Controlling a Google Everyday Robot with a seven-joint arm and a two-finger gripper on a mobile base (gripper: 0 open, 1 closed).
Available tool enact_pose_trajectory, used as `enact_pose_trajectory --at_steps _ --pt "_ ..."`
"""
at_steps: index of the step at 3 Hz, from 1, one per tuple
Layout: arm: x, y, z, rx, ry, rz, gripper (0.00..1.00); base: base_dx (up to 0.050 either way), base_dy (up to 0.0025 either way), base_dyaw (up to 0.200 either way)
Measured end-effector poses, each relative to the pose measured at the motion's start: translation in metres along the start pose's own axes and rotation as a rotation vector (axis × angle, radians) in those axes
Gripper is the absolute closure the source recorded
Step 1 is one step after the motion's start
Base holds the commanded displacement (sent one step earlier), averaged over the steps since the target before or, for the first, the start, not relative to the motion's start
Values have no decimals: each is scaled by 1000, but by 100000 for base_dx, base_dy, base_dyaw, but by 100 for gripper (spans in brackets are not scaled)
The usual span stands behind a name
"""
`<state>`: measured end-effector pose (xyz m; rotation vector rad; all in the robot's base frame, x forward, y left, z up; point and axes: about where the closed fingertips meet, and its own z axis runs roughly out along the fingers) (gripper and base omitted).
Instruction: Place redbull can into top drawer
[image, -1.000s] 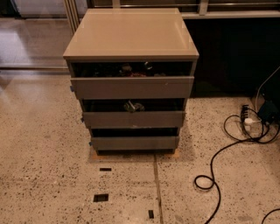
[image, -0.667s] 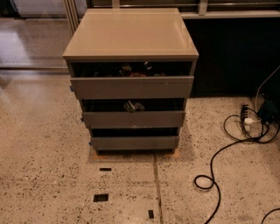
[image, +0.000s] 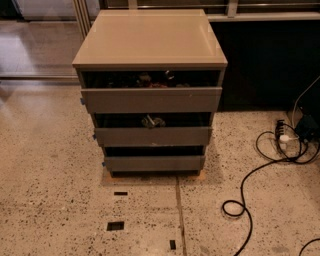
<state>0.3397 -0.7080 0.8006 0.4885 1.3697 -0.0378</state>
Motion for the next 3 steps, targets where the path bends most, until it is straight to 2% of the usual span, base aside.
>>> enact_pose_trajectory --at_steps 1,2,3 --pt "0 0 0 0 0 0 0 0 0 0" --pt "-5 3 2 -6 -10 29 0 0 0 0" --pt "-47 7 -17 -47 -95 63 0 0 0 0"
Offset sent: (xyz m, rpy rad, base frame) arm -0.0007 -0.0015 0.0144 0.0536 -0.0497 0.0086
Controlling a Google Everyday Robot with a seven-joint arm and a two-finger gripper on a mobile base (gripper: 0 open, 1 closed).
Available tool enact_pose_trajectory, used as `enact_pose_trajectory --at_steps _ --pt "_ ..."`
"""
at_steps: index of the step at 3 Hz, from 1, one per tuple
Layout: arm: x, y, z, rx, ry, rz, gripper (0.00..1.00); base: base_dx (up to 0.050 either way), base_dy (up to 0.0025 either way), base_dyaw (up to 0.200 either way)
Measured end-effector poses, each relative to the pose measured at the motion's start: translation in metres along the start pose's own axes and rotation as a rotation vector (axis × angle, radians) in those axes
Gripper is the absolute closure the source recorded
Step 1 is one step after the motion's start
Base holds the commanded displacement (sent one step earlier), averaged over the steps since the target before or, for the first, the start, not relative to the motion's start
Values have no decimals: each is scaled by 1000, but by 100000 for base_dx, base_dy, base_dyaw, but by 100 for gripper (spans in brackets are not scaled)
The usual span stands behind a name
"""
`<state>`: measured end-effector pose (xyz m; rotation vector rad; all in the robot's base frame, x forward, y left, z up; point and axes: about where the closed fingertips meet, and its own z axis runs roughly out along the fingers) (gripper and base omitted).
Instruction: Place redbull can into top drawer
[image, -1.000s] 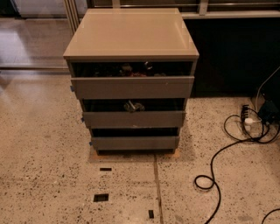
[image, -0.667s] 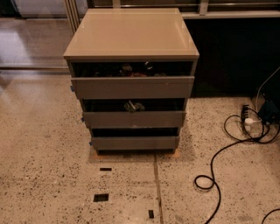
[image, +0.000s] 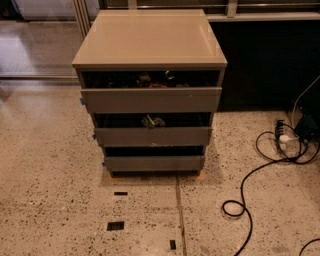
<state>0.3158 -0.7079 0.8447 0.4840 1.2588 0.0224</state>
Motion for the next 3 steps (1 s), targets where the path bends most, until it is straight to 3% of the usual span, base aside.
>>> enact_pose_trajectory --at_steps 2,3 --pt "-100 -3 -57 -90 -222 77 0 0 0 0" --pt "-137 -15 -86 -115 -318 95 0 0 0 0"
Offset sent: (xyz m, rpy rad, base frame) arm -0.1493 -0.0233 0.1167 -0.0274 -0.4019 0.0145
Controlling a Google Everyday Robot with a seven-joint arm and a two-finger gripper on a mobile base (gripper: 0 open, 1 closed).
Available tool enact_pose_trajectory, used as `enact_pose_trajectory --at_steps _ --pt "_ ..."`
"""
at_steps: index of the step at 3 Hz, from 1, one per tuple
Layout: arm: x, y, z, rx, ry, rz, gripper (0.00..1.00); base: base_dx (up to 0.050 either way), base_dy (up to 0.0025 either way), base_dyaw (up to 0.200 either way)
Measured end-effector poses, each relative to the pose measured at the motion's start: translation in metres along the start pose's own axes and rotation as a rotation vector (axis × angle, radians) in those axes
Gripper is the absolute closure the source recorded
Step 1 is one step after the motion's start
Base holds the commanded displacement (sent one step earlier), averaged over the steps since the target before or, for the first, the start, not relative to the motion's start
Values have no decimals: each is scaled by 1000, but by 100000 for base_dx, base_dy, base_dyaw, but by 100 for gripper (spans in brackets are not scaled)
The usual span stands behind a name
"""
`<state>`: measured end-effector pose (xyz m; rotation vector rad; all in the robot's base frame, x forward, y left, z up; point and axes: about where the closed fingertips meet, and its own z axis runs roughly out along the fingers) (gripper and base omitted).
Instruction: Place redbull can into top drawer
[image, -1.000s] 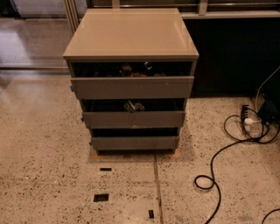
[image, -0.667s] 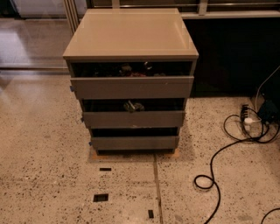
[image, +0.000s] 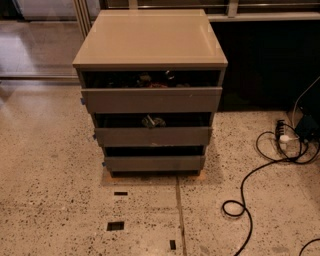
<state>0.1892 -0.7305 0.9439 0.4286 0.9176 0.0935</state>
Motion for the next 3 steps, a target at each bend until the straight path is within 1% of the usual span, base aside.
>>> enact_pose_trajectory --at_steps 1,2,3 --pt "0 0 0 0 0 0 0 0 0 0" --pt "16 2 7 6 18 4 0 0 0 0" --pt "47 34 8 -97 19 33 0 0 0 0"
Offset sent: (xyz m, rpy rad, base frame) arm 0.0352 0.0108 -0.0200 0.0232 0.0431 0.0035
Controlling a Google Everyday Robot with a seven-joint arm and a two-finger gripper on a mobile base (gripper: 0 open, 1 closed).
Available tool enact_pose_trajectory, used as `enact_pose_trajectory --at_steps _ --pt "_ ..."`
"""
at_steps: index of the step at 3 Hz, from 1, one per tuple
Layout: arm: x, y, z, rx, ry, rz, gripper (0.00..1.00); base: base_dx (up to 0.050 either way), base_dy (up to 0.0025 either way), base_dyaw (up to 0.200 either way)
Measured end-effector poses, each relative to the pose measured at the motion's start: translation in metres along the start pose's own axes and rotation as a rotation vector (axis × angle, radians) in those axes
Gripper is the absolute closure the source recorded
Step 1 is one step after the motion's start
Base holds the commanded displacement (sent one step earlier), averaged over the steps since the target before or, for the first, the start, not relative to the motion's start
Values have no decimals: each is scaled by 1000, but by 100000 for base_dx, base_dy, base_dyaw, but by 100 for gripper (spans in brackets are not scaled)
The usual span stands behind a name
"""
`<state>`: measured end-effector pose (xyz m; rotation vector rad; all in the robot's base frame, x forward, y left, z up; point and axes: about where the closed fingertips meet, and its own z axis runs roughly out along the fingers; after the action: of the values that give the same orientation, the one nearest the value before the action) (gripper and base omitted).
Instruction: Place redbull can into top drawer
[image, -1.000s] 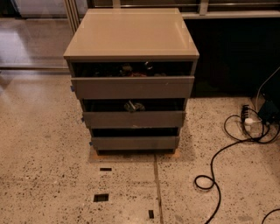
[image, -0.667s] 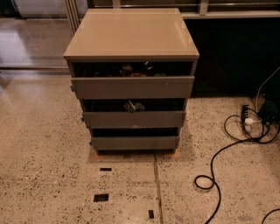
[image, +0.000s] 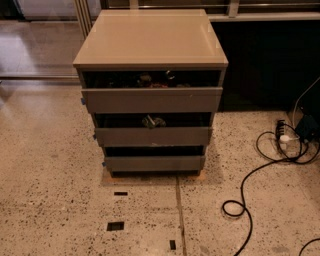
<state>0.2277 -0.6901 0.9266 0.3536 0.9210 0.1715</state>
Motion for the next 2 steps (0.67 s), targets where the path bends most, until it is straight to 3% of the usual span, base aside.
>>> enact_pose_trajectory --at_steps 1,2 --pt "8 70 24 -272 -83 15 0 0 0 0" --pt "19 123 54 -536 -156 48 0 0 0 0"
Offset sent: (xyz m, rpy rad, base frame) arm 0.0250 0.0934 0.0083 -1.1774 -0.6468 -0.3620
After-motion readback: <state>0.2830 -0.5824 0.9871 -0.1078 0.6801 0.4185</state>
